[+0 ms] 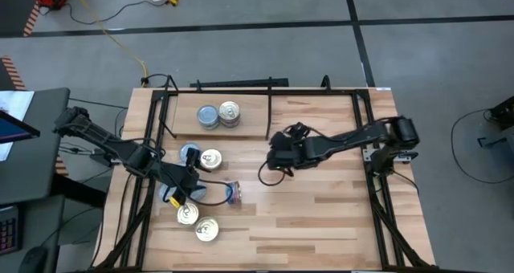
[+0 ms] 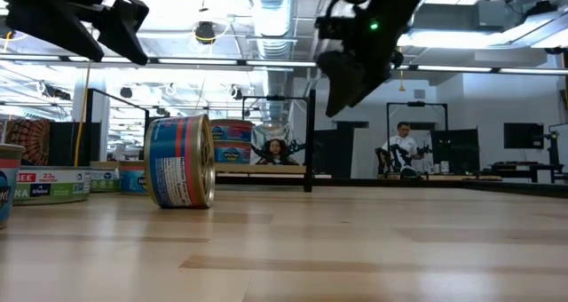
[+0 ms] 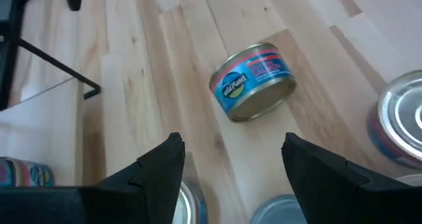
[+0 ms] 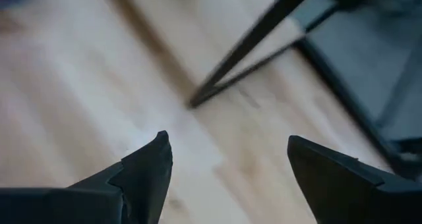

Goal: Stack canned seafood by type on shelf
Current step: Stack the blue pink tuna can on top of the blue pink tuna cans on the shelf

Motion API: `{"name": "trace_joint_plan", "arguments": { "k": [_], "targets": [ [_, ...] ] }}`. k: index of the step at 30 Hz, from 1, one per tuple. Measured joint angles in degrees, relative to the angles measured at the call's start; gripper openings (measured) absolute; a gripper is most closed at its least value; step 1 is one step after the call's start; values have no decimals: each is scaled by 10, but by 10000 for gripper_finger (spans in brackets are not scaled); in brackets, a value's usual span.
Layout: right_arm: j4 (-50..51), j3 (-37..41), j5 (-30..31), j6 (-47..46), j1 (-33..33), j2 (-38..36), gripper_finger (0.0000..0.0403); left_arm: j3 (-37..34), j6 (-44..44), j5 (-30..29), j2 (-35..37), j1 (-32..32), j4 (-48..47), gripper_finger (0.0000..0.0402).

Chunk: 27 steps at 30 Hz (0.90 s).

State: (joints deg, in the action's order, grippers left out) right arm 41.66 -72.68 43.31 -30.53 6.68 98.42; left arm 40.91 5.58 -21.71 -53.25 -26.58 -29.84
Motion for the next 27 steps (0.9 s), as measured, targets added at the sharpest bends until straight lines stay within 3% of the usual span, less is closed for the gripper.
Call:
{"name": "trace_joint_plan", "arguments": {
  "k": [5,10,15,20,27],
  "targets": [
    [-132,66,-75,58,14,-55,331,16,-5,-6,-28,36,-10,242],
    [-226,91,-120,111,32,-71,331,68,10,45,-77,65,-56,242],
    [-307,92,-124,188,51,-71,331,119,61,86,-111,59,-124,242],
    [-417,92,-124,293,51,-71,331,135,93,90,-131,51,-133,242],
    [-376,92,-123,297,36,-97,331,163,115,121,-230,80,-144,242]
  ]
}}
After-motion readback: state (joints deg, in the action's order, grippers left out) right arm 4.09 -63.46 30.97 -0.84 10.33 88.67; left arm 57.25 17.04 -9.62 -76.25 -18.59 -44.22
